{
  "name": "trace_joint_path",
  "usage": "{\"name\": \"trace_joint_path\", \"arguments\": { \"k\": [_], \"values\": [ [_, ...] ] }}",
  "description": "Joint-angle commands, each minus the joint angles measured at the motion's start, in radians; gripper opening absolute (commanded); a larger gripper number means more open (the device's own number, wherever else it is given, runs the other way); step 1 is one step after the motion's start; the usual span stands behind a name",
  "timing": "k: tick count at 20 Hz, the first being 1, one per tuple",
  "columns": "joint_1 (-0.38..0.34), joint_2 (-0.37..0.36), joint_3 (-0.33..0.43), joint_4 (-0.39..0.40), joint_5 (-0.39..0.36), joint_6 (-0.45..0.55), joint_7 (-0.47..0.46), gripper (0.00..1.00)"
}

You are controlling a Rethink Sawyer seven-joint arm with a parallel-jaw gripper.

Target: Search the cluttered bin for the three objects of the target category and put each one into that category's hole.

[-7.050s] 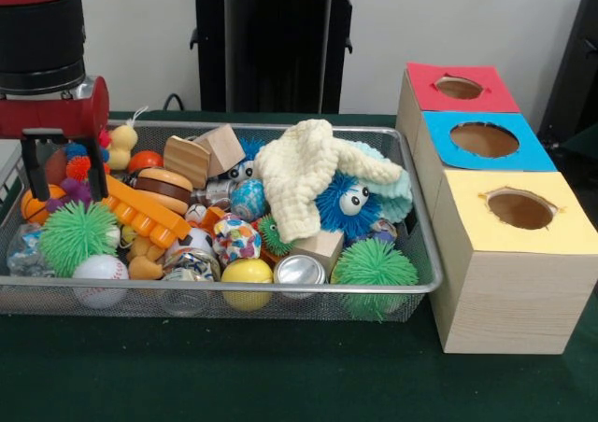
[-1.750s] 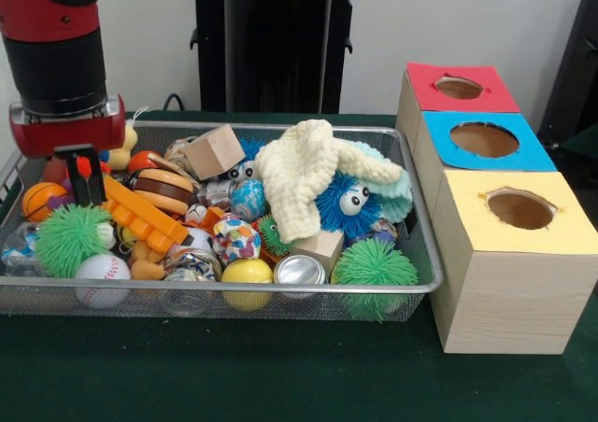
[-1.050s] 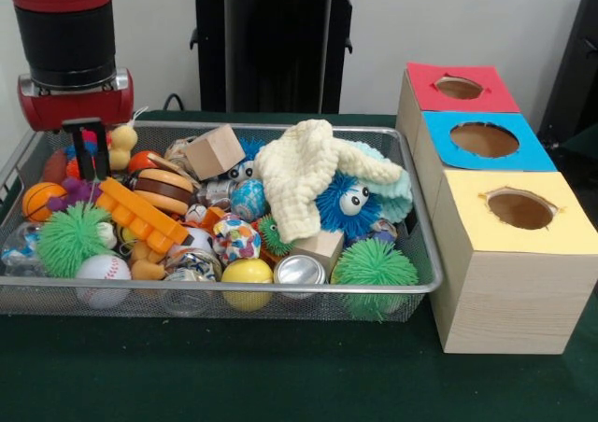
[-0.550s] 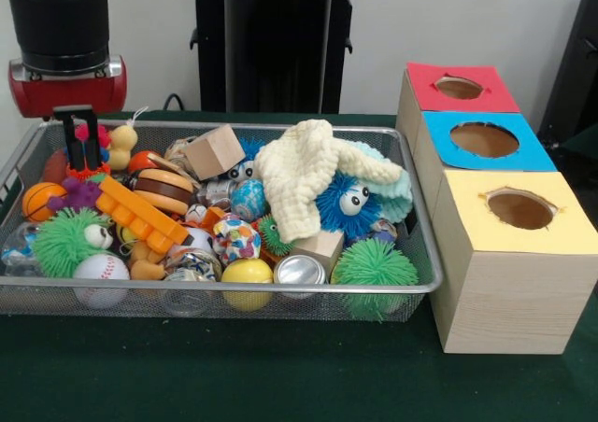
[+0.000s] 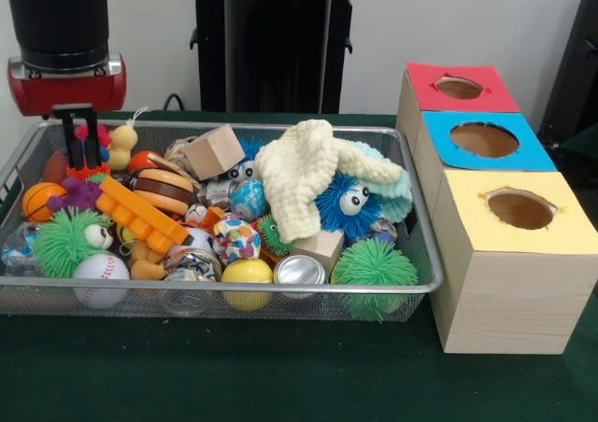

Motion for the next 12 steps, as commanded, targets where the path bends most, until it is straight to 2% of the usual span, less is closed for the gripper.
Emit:
{"name": "trace_joint_path", "arguments": {
  "k": [1,5,12],
  "values": [
    [0.016,0.056,-0.031,0.027,-0.029,-0.023,-0.041,0.00],
    [0.021,0.096,-0.040,-0.020,-0.045,-0.014,-0.055,0.00],
    [-0.002,0.163,-0.022,-0.105,-0.049,0.008,-0.133,0.00]
  ]
}}
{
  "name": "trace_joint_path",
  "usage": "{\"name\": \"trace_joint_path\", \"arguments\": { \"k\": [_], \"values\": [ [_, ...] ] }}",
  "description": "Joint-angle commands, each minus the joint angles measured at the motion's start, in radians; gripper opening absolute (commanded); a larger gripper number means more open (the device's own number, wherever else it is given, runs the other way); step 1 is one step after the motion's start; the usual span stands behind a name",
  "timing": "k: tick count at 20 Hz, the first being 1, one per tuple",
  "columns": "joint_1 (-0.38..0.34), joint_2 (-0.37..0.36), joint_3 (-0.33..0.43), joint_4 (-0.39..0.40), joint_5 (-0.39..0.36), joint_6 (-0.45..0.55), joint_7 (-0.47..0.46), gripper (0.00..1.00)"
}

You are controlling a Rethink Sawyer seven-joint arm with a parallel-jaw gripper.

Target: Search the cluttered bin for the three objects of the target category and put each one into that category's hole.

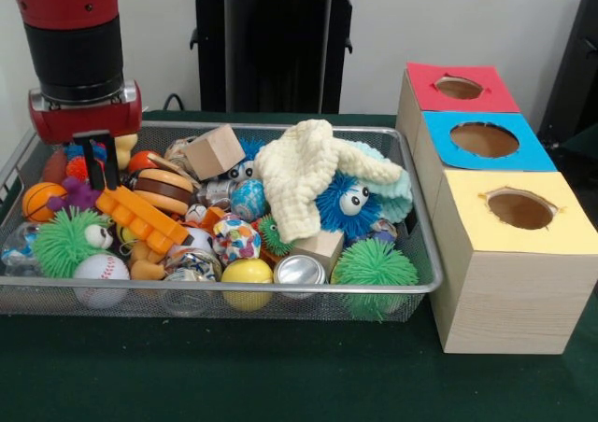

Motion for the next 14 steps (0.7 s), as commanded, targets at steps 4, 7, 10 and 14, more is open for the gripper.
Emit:
{"name": "trace_joint_path", "arguments": {
  "k": [4,7,10,14],
  "values": [
    [-0.014,0.102,-0.011,-0.099,-0.040,0.021,-0.154,0.00],
    [-0.023,0.113,0.001,-0.112,-0.036,0.020,-0.177,0.00],
    [-0.016,0.107,-0.004,-0.121,-0.037,0.026,-0.169,0.00],
    [-0.016,0.107,-0.002,-0.126,-0.030,0.050,-0.182,0.00]
  ]
}}
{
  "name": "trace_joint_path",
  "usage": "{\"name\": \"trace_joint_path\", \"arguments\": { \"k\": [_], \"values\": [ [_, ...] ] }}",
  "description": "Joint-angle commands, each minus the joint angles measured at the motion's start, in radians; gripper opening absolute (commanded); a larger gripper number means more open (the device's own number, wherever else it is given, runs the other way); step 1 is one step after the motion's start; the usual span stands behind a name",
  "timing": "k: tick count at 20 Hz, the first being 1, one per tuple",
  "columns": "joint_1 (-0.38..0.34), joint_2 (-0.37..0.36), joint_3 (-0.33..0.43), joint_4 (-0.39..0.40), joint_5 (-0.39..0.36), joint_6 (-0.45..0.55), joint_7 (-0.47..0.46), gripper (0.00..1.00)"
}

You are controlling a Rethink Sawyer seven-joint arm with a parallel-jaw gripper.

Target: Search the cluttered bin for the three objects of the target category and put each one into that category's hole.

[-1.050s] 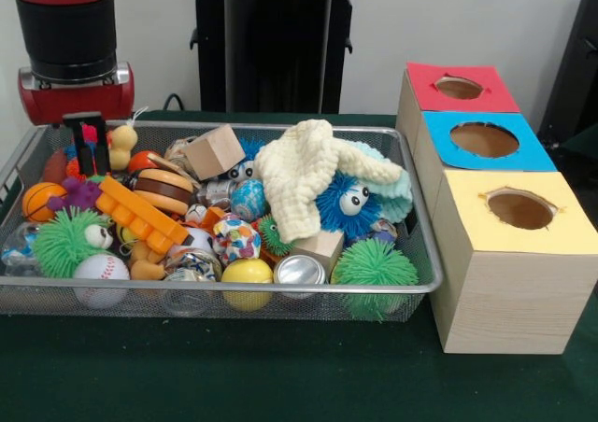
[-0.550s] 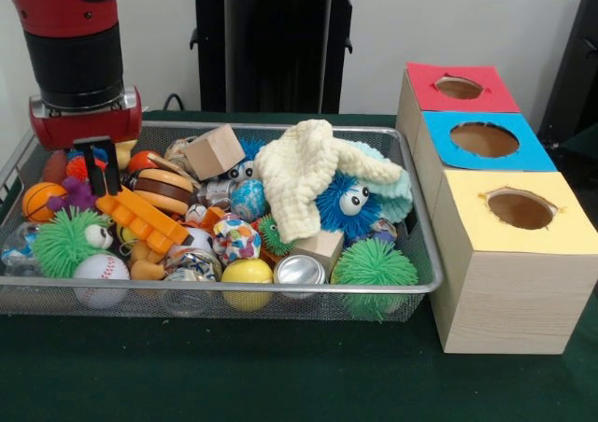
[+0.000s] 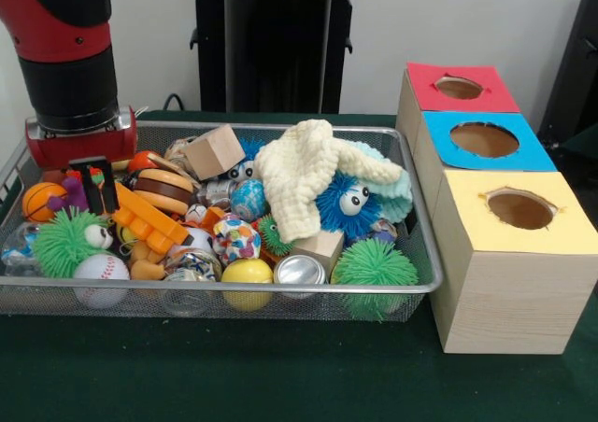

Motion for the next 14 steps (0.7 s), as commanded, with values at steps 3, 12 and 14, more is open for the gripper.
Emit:
{"name": "trace_joint_path", "arguments": {
  "k": [3,12,14],
  "values": [
    [-0.015,0.041,-0.001,-0.066,-0.018,0.066,-0.187,0.00],
    [-0.025,0.039,0.015,-0.087,0.008,0.118,-0.227,0.00],
    [-0.028,0.039,0.019,-0.085,0.009,0.117,-0.230,0.00]
  ]
}}
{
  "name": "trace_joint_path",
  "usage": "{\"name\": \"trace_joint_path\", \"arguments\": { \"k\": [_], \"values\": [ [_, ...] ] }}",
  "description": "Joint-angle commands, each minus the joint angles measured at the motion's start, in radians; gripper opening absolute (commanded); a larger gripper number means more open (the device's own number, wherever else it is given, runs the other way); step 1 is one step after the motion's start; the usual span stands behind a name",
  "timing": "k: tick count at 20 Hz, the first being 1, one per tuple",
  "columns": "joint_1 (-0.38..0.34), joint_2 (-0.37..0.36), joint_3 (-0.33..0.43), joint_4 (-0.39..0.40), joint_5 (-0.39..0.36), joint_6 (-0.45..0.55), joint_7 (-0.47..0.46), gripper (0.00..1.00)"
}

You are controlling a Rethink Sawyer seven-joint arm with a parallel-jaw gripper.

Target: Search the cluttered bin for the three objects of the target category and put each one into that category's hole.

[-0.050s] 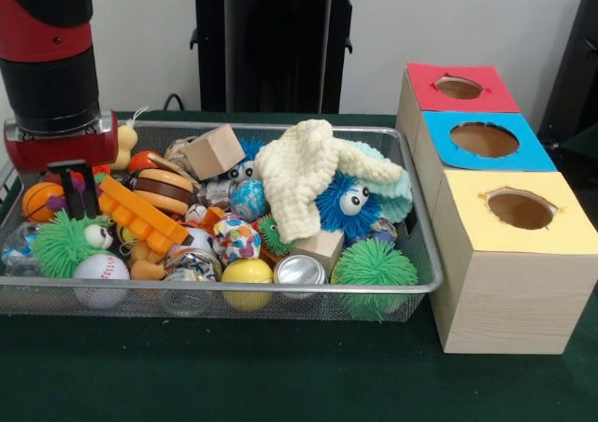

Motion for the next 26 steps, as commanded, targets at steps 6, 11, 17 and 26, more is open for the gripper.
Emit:
{"name": "trace_joint_path", "arguments": {
  "k": [6,11,17,26],
  "values": [
    [-0.028,0.035,0.039,-0.043,0.009,0.090,-0.239,1.00],
    [-0.019,0.011,0.020,-0.017,0.000,0.062,-0.186,1.00],
    [-0.009,0.028,0.012,-0.032,-0.004,0.077,-0.182,1.00],
    [0.007,0.054,-0.005,-0.056,-0.027,0.065,-0.172,1.00]
  ]
}}
